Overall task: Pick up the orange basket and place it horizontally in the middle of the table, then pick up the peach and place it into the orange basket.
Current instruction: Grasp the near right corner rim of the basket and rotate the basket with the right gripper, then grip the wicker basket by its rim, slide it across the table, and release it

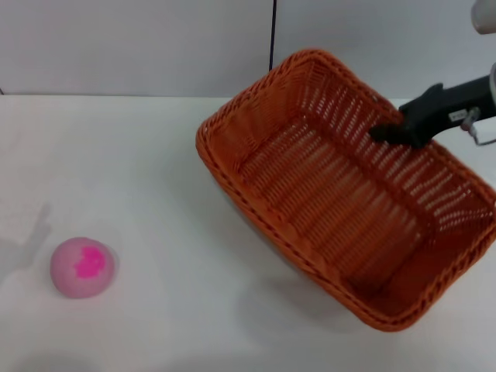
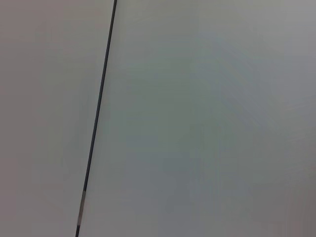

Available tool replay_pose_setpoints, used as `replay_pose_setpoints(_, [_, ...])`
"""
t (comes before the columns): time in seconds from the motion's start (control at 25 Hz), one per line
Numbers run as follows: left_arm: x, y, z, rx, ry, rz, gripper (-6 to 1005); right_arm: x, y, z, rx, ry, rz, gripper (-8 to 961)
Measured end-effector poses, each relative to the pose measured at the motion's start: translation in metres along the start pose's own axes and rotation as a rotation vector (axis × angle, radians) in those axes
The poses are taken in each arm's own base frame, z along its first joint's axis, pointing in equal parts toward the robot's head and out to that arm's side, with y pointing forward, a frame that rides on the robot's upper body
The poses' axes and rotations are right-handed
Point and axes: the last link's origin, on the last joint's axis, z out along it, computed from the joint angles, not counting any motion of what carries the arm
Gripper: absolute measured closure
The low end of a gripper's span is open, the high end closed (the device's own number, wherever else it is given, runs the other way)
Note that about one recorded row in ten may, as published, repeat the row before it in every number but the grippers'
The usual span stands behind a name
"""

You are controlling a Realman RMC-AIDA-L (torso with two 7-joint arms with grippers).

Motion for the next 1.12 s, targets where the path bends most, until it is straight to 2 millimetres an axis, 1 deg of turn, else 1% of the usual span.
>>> replay_pose_setpoints(0.24, [0.0, 0.002, -0.005, -0.005, 0.0, -0.002, 165, -0.019, 0.007, -0.019, -0.016, -0.045, -0.256, 800])
replay_pose_setpoints(0.36, [0.001, 0.002, -0.008, -0.005, 0.005, -0.002, 165, -0.029, 0.006, -0.031, -0.01, -0.085, -0.363, 799])
replay_pose_setpoints(0.4, [0.004, 0.003, -0.017, -0.002, 0.022, -0.003, 165, -0.036, 0.004, -0.039, -0.003, -0.123, -0.413, 799])
replay_pose_setpoints(0.48, [0.007, 0.005, -0.022, -0.004, 0.034, -0.002, 165, -0.039, 0.003, -0.041, -0.008, -0.139, -0.431, 799])
replay_pose_setpoints(0.52, [0.009, 0.006, -0.028, -0.007, 0.046, -0.002, 165, -0.043, 0.002, -0.042, -0.018, -0.153, -0.45, 800])
replay_pose_setpoints(0.56, [0.009, 0.006, -0.028, -0.007, 0.046, -0.002, 165, -0.046, 0.001, -0.042, -0.028, -0.164, -0.469, 800])
replay_pose_setpoints(0.6, [0.011, 0.008, -0.036, -0.004, 0.058, 0.011, 165, -0.051, 0.002, -0.039, -0.04, -0.181, -0.507, 800])
replay_pose_setpoints(0.64, [0.012, 0.01, -0.044, 0.012, 0.064, 0.028, 165, -0.051, 0.002, -0.039, -0.04, -0.181, -0.507, 801])
replay_pose_setpoints(0.72, [0.013, 0.011, -0.051, 0.035, 0.069, 0.043, 165, -0.057, 0.004, -0.033, -0.05, -0.199, -0.559, 802])
replay_pose_setpoints(0.76, [0.013, 0.011, -0.051, 0.035, 0.069, 0.043, 165, -0.06, 0.006, -0.03, -0.055, -0.205, -0.583, 803])
replay_pose_setpoints(0.8, [0.012, 0.014, -0.062, 0.074, 0.072, 0.047, 165, -0.062, 0.007, -0.026, -0.057, -0.208, -0.595, 803])
replay_pose_setpoints(0.96, [0.01, 0.016, -0.075, 0.113, 0.056, 0.032, 165, -0.074, 0.01, -0.008, -0.068, -0.221, -0.627, 804])
replay_pose_setpoints(1.12, [0.008, 0.019, -0.079, 0.126, 0.049, 0.015, 166, -0.081, 0.016, 0.011, -0.1, -0.22, -0.655, 805])
